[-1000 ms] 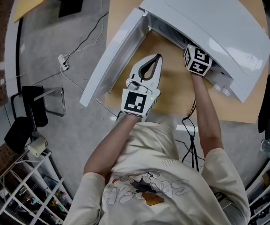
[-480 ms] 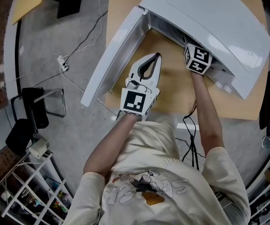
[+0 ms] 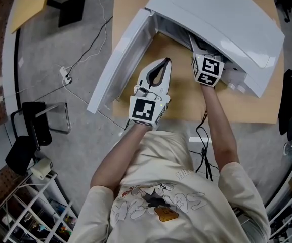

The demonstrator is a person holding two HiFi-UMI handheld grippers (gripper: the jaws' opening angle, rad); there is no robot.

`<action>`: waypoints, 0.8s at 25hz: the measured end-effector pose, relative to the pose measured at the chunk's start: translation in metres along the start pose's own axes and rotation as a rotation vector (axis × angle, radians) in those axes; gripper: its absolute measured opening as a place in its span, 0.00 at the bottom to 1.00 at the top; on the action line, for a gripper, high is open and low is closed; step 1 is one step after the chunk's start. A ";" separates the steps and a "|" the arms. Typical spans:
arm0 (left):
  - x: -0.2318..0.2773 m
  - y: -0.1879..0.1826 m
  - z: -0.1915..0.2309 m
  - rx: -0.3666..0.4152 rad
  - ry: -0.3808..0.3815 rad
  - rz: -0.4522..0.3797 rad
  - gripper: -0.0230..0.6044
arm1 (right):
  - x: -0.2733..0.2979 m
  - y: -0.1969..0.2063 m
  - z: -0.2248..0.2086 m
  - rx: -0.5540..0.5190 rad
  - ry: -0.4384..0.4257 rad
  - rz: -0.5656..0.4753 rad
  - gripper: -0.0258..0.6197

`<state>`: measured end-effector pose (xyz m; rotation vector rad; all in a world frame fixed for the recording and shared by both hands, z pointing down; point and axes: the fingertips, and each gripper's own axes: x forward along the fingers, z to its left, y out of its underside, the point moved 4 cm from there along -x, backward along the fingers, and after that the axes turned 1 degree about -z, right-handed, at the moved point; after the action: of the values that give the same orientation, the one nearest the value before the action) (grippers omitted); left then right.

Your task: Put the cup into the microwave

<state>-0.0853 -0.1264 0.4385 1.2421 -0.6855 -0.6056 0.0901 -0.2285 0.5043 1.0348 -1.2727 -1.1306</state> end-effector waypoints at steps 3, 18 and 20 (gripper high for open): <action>-0.003 -0.004 -0.004 0.000 0.014 -0.010 0.04 | -0.017 -0.004 0.006 0.013 -0.004 0.004 0.78; -0.029 -0.007 -0.019 -0.007 0.105 0.030 0.04 | -0.120 -0.047 0.061 0.046 -0.102 0.045 0.05; -0.033 -0.007 -0.021 -0.003 0.112 0.039 0.04 | -0.133 -0.048 0.068 0.049 -0.141 0.070 0.05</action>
<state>-0.0912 -0.0900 0.4231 1.2470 -0.6136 -0.5012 0.0240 -0.1027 0.4375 0.9519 -1.4437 -1.1398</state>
